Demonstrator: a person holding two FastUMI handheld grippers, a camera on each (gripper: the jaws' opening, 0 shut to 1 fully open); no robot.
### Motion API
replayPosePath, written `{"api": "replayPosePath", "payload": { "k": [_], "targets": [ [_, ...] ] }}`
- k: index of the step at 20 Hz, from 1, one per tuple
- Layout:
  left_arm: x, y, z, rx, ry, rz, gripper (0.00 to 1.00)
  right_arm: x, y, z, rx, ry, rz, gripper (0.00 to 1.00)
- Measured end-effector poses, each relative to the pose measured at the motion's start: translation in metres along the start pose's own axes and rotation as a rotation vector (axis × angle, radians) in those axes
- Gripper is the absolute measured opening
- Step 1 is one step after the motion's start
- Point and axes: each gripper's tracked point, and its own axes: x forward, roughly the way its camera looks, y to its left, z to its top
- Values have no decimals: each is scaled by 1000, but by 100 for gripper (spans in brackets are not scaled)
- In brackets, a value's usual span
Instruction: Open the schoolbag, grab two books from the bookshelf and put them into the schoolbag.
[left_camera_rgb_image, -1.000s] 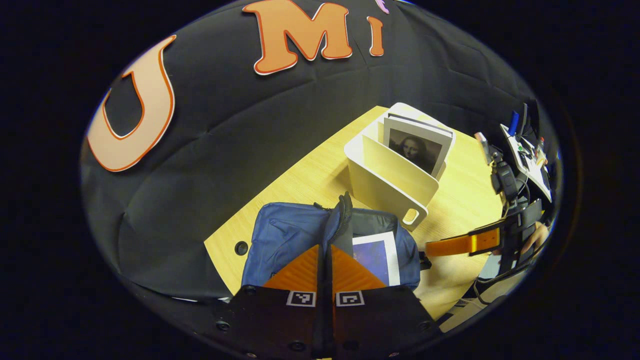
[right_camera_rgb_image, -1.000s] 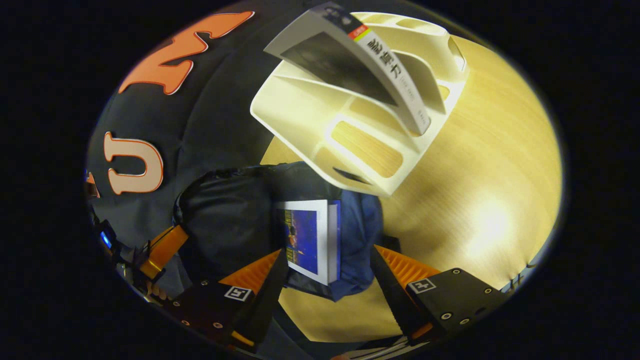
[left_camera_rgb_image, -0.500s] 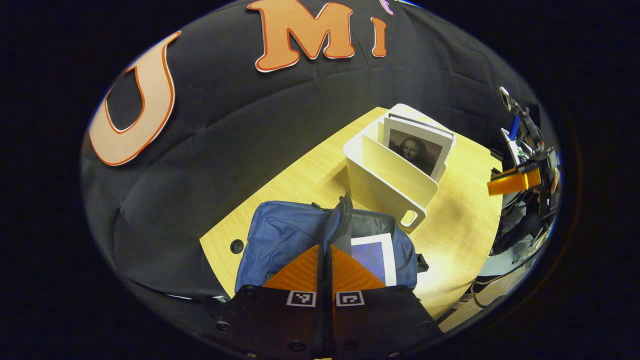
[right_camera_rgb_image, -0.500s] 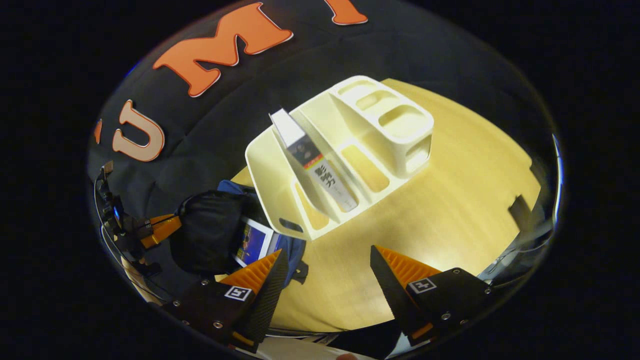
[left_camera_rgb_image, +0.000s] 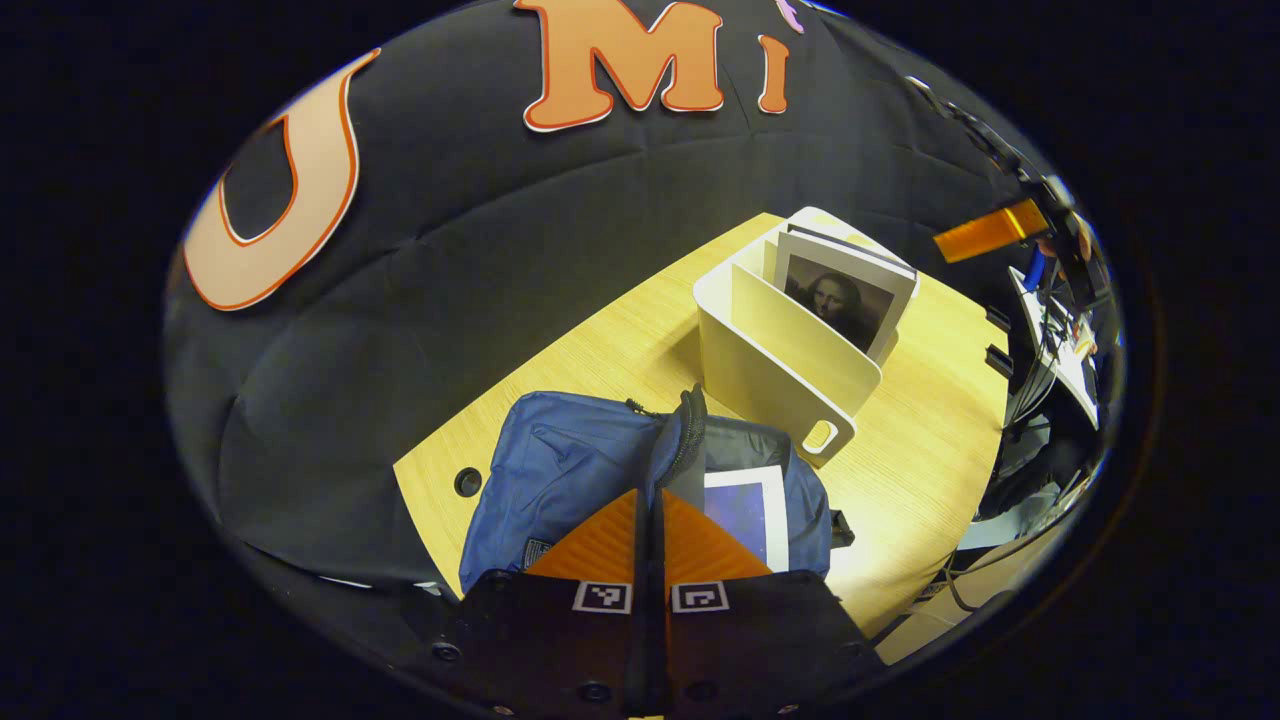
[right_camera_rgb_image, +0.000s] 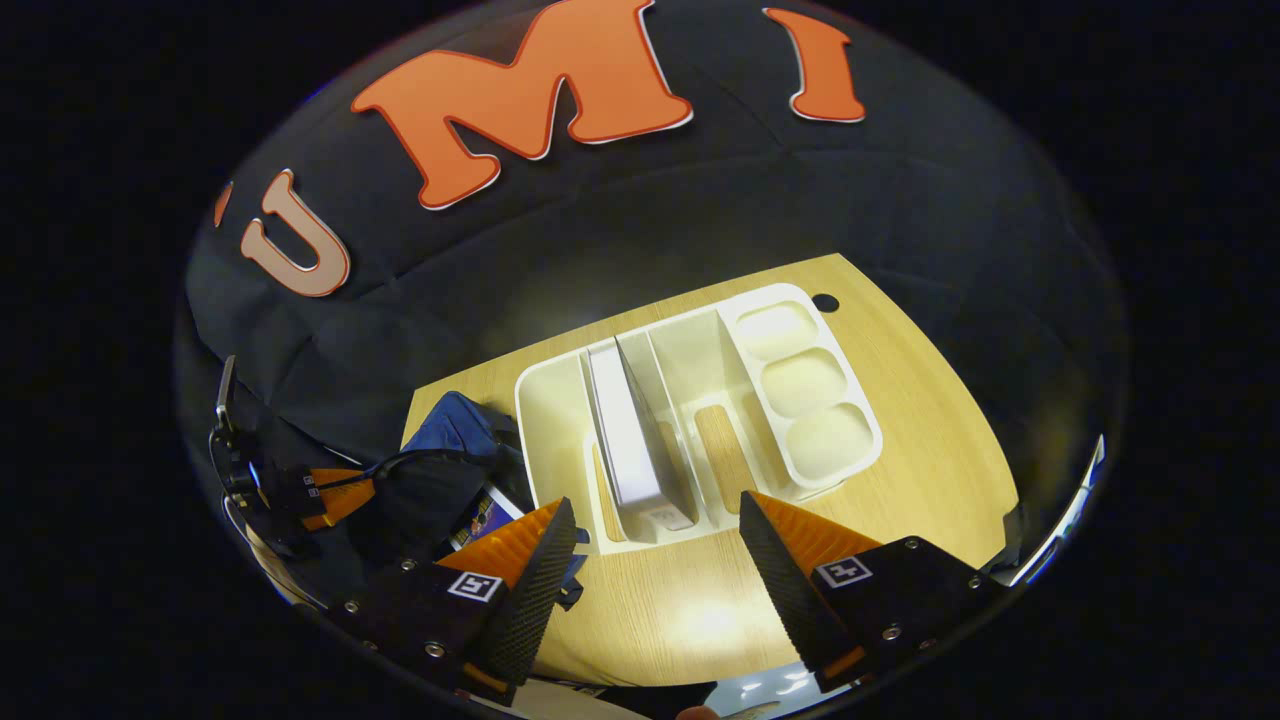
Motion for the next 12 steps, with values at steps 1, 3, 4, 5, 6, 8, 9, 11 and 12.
{"api": "replayPosePath", "payload": {
  "k": [1, 3, 4, 5, 6, 8, 9, 11, 12],
  "targets": [
    [0, 0, 0, -4, 0, 2, 1, 9, 1, 10, -33, 13, -9, 98],
    [0, 3, -1, -19, 2, 5, 1, 27, 7, 28, -73, 35, -17, 98],
    [1, 4, -3, -27, 3, 7, 1, 35, 12, 33, -80, 53, -14, 97],
    [1, 5, -4, -36, 4, 8, 1, 43, 17, 36, -88, 70, -4, 97],
    [0, 6, -4, -44, 5, 9, 1, 51, 22, 36, -100, 89, 0, 97],
    [1, 7, -6, -57, 8, 11, 1, 68, 25, 34, -129, 129, -8, 98],
    [1, 8, -8, -60, 11, 13, 1, 75, 28, 31, -136, 151, -6, 98],
    [2, 11, -10, -66, 14, 18, 1, 89, 30, 25, -154, 193, -12, 98],
    [2, 12, -11, -70, 17, 18, 1, 96, 27, 22, -163, 209, -29, 100]
  ]
}}
